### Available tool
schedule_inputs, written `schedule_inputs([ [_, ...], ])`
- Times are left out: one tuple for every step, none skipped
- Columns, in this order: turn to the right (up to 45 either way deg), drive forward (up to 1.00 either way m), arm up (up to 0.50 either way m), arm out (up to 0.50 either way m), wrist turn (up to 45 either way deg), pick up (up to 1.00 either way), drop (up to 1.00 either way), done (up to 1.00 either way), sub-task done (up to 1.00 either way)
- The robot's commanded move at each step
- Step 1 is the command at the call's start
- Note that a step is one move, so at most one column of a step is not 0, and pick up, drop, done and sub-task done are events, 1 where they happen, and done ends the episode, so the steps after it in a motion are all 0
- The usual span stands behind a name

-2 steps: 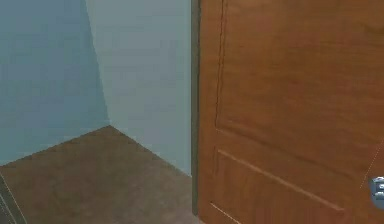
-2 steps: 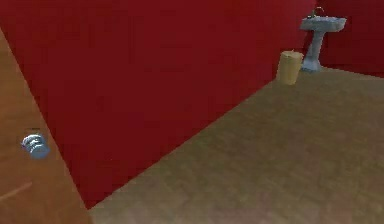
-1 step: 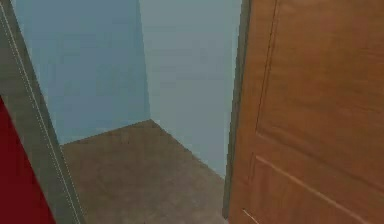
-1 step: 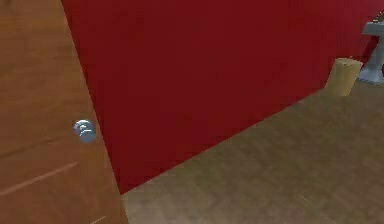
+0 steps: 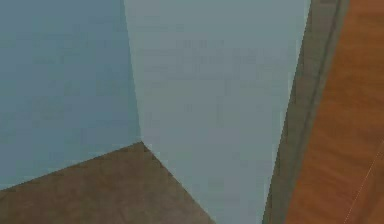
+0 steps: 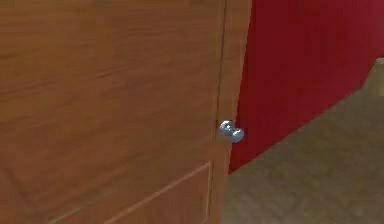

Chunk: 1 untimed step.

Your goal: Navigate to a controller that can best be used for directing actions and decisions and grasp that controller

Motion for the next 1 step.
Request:
schedule_inputs([
  [-36.0, 0.0, 0.0, 0.0, 0.0, 0.0, 0.0, 0.0, 0.0],
])
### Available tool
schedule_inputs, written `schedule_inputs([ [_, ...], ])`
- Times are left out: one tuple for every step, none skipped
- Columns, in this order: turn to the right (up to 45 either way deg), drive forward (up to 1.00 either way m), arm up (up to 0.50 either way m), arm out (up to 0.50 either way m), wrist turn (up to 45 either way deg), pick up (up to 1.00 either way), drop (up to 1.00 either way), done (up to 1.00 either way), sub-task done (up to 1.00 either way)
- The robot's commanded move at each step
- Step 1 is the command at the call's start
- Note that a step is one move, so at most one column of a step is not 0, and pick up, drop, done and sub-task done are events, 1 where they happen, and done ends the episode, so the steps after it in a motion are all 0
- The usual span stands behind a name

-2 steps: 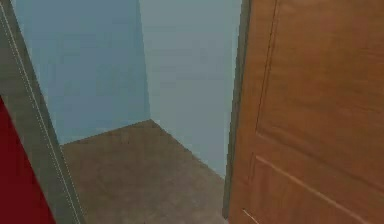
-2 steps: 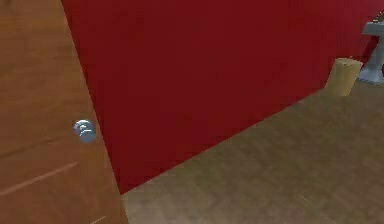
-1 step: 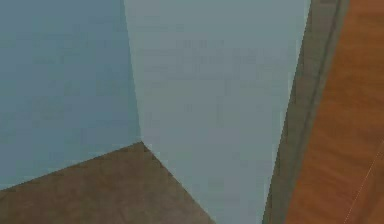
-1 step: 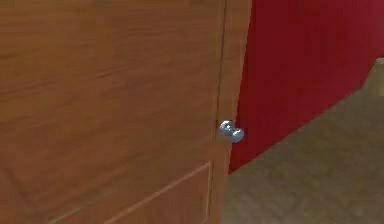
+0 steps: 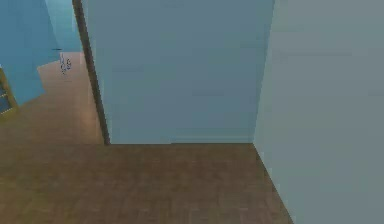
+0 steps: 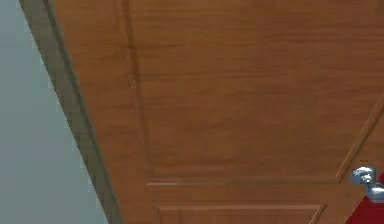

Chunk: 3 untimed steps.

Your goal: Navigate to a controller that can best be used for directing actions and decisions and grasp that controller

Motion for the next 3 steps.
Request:
schedule_inputs([
  [0.0, 0.45, 0.0, 0.0, 0.0, 0.0, 0.0, 0.0, 0.0],
  [-45.0, 0.0, 0.0, 0.0, 0.0, 0.0, 0.0, 0.0, 0.0],
  [-6.0, 0.0, 0.0, 0.0, 0.0, 0.0, 0.0, 0.0, 0.0],
])
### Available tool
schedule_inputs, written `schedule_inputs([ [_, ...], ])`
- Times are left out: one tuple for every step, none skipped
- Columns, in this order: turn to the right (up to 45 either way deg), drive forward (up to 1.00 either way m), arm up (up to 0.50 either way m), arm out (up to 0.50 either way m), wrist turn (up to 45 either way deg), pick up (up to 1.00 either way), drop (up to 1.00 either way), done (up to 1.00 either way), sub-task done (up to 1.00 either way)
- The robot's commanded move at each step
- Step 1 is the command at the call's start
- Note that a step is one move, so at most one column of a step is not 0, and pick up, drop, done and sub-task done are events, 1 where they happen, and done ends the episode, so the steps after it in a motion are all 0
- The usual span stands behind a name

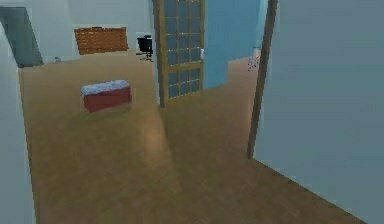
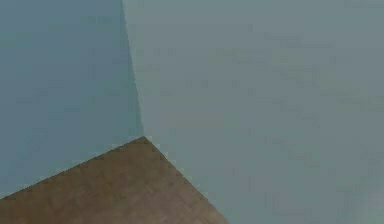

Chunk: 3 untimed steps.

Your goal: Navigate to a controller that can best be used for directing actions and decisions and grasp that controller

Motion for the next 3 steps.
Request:
schedule_inputs([
  [0.0, 1.0, 0.0, 0.0, 0.0, 0.0, 0.0, 0.0, 0.0],
  [-3.0, 0.0, 0.0, 0.0, 0.0, 0.0, 0.0, 0.0, 0.0],
  [0.0, 0.75, 0.0, 0.0, 0.0, 0.0, 0.0, 0.0, 0.0],
])
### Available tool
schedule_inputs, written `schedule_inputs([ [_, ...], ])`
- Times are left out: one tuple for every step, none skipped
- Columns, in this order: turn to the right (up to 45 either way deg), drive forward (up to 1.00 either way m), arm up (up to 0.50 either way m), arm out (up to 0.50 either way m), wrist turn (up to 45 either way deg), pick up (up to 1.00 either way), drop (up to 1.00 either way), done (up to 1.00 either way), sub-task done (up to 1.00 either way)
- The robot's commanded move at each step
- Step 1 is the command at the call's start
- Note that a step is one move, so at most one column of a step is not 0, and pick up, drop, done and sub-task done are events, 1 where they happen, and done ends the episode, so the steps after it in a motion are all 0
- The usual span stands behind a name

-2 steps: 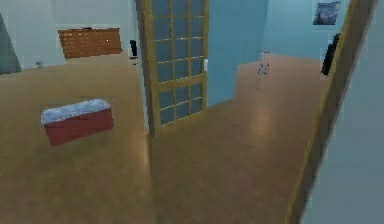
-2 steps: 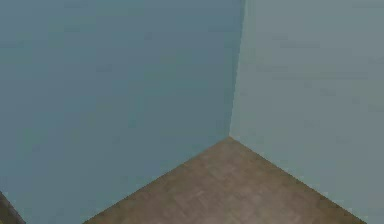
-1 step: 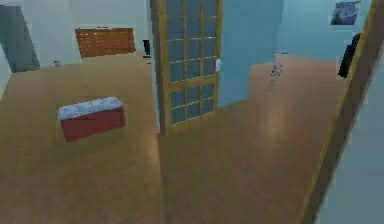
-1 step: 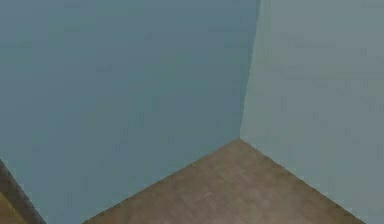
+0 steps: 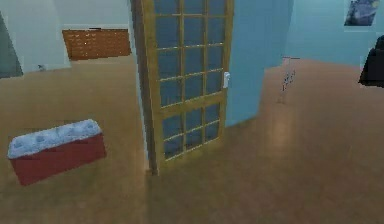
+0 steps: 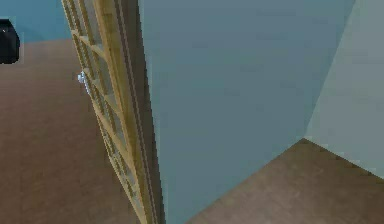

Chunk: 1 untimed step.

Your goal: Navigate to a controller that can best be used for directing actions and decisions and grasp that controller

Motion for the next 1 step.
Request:
schedule_inputs([
  [3.0, 0.0, 0.0, 0.0, 0.0, 0.0, 0.0, 0.0, 0.0],
])
